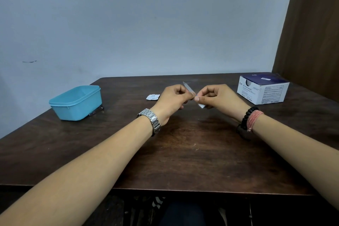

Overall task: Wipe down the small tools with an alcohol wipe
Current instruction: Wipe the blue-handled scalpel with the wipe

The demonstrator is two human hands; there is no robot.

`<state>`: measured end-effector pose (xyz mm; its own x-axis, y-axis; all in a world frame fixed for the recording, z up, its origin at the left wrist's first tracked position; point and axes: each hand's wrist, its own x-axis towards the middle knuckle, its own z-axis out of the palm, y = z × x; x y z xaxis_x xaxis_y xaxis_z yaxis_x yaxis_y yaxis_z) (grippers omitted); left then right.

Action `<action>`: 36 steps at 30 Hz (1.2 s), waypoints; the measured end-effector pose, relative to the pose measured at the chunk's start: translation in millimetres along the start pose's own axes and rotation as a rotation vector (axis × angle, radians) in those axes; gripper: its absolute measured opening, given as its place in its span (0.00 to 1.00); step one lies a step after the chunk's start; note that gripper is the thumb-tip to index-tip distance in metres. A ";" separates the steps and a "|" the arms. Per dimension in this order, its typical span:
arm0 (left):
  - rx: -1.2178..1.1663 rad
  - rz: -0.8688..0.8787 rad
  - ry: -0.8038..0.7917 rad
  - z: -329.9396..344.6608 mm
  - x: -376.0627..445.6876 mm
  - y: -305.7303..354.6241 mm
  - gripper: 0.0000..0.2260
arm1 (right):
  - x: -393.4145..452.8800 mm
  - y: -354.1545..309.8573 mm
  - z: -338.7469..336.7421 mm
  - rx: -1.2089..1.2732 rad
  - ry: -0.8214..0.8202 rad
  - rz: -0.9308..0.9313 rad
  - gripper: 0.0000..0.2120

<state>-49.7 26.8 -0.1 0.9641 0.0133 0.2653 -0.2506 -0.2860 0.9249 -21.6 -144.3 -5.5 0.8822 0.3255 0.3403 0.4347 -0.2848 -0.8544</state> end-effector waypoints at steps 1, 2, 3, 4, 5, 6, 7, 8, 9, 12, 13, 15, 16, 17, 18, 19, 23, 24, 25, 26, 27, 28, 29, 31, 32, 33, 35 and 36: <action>-0.006 0.000 0.005 -0.5 0.3 0.2 0.07 | 0.2 -0.5 -0.3 0.006 -0.003 -0.003 0.07; -0.011 -0.001 0.011 -1.1 0.6 -0.1 0.07 | 0.6 -0.7 -0.5 0.010 -0.013 -0.006 0.06; -0.012 -0.002 0.017 -1.6 1.0 -0.4 0.07 | 0.9 -0.9 -0.7 0.011 -0.030 -0.009 0.06; -0.011 -0.004 0.024 -2.1 1.3 -0.7 0.07 | 1.0 -0.8 -1.0 0.013 -0.050 -0.014 0.05; -0.011 -0.006 0.028 -2.5 1.4 -0.8 0.06 | 1.1 -0.5 -1.1 0.017 -0.068 -0.019 0.06; -0.011 -0.009 0.030 -2.5 1.3 -0.6 0.06 | 1.1 0.0 -1.3 0.020 -0.081 -0.023 0.06; -0.010 -0.013 0.027 -2.3 0.9 -0.3 0.06 | 0.9 0.2 -1.5 0.021 -0.087 -0.025 0.06; -0.010 -0.019 0.022 -1.9 0.4 0.1 0.06 | 0.7 0.5 -1.7 0.018 -0.087 -0.027 0.06; -0.011 -0.026 0.015 -1.5 -0.3 0.8 0.06 | 0.4 0.5 -1.5 0.016 -0.083 -0.029 0.06; -0.006 -0.037 -0.008 -0.2 -1.6 1.9 0.05 | -0.2 0.7 -0.5 0.022 -0.052 -0.026 0.06; -0.007 -0.039 -0.011 0.1 -1.9 2.1 0.05 | 0.1 0.7 -0.4 0.028 -0.040 -0.025 0.07; -0.014 -0.039 -0.006 0.4 -1.8 2.1 0.06 | 1.0 0.2 -1.0 0.030 -0.033 -0.026 0.07; -0.017 -0.036 0.002 0.3 -1.1 1.9 0.06 | 1.2 -0.3 -1.5 0.034 -0.044 -0.030 0.06; -0.019 -0.034 0.013 -0.3 -0.4 1.6 0.06 | 1.5 -0.6 -1.6 0.040 -0.064 -0.034 0.06; -0.024 -0.032 0.024 -1.1 0.4 1.4 0.06 | 1.7 -0.5 -1.6 0.046 -0.089 -0.037 0.06; -0.032 -0.031 0.036 -2.1 1.0 1.3 0.05 | 1.5 -0.4 -1.4 0.047 -0.112 -0.039 0.07; -0.029 -0.033 0.031 -2.6 0.7 0.5 0.05 | 1.1 0.3 -1.0 0.031 -0.118 -0.043 0.07; -0.022 -0.034 0.017 -1.4 0.0 0.9 0.05 | 0.9 0.3 -1.3 0.027 -0.107 -0.041 0.06; -0.018 -0.035 0.004 -0.3 -0.9 1.4 0.05 | 0.6 0.2 -1.6 0.024 -0.094 -0.039 0.05; -0.016 -0.035 -0.004 0.6 -1.6 2.1 0.05 | 0.3 0.2 -1.7 0.021 -0.083 -0.037 0.05; -0.018 -0.036 -0.008 1.1 -2.3 3.0 0.05 | 0.2 0.0 -1.5 0.019 -0.073 -0.036 0.06; -0.023 -0.037 -0.008 1.1 -2.8 3.7 0.05 | 0.3 0.0 -1.1 0.018 -0.065 -0.035 0.07; -0.028 -0.036 -0.006 0.8 -3.2 4.3 0.06 | 0.6 -0.4 -0.6 0.018 -0.057 -0.033 0.08; -0.037 -0.034 0.000 0.1 -3.3 4.7 0.06 | 1.4 -0.6 0.1 0.016 -0.047 -0.028 0.10; -0.038 -0.034 0.001 -0.2 -3.1 4.5 0.06 | 1.6 -0.6 0.3 0.011 -0.047 -0.029 0.10; -0.039 -0.035 -0.002 -0.3 -3.1 4.3 0.06 | 1.6 -0.5 0.1 -0.003 -0.050 -0.033 0.09; -0.052 -0.035 -0.014 -0.4 -2.5 3.1 0.07 | 1.3 -0.2 -0.7 -0.047 -0.062 -0.046 0.08; -0.066 -0.033 -0.017 -0.4 -2.1 2.5 0.08 | 1.2 0.4 -0.9 -0.074 -0.067 -0.054 0.07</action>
<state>-52.4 26.4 1.7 0.9731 0.0049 0.2303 -0.2235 -0.2215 0.9492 -20.2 -144.8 -5.0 0.8442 0.4012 0.3555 0.4954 -0.3302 -0.8035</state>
